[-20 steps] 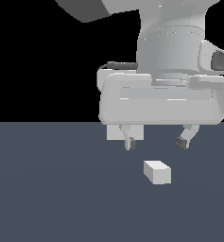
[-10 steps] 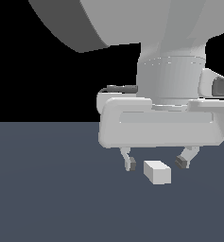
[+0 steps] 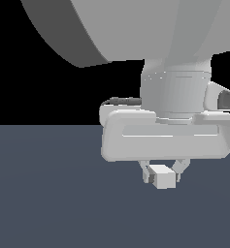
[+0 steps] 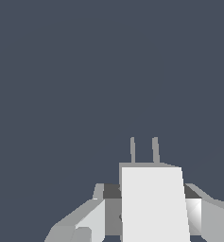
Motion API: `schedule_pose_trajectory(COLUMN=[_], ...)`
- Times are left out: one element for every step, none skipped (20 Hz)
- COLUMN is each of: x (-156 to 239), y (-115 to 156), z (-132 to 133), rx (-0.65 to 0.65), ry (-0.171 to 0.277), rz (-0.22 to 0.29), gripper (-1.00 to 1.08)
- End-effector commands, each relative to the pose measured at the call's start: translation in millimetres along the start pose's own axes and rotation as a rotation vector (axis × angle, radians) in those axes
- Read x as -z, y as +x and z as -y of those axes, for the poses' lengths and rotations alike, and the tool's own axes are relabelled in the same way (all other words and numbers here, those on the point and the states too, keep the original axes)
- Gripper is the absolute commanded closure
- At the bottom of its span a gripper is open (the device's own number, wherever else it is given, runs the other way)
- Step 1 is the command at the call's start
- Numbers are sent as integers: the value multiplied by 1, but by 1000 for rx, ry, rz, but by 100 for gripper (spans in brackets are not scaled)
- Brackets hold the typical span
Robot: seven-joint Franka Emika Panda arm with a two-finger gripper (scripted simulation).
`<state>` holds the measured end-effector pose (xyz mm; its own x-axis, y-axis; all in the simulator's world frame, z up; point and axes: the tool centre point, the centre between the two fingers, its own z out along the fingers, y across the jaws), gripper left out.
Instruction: Plug the charger into the wall socket.
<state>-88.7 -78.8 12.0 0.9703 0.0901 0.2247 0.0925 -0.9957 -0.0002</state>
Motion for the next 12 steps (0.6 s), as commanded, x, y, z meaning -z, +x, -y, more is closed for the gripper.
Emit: schedule_pose_trajectory(x=[0, 0, 0, 0, 0, 0, 0, 0, 1, 2, 4, 6], y=[0, 0, 0, 0, 0, 0, 0, 0, 1, 2, 3, 5], z=[0, 0, 0, 0, 0, 0, 0, 0, 0, 1, 2, 3], rx=[0, 0, 0, 0, 0, 0, 0, 0, 0, 0, 0, -1], ry=[0, 0, 0, 0, 0, 0, 0, 0, 0, 0, 0, 0], rz=[0, 0, 0, 0, 0, 0, 0, 0, 0, 0, 0, 0], gripper=[108, 108, 108, 108, 108, 108, 108, 108, 108, 108, 108, 108])
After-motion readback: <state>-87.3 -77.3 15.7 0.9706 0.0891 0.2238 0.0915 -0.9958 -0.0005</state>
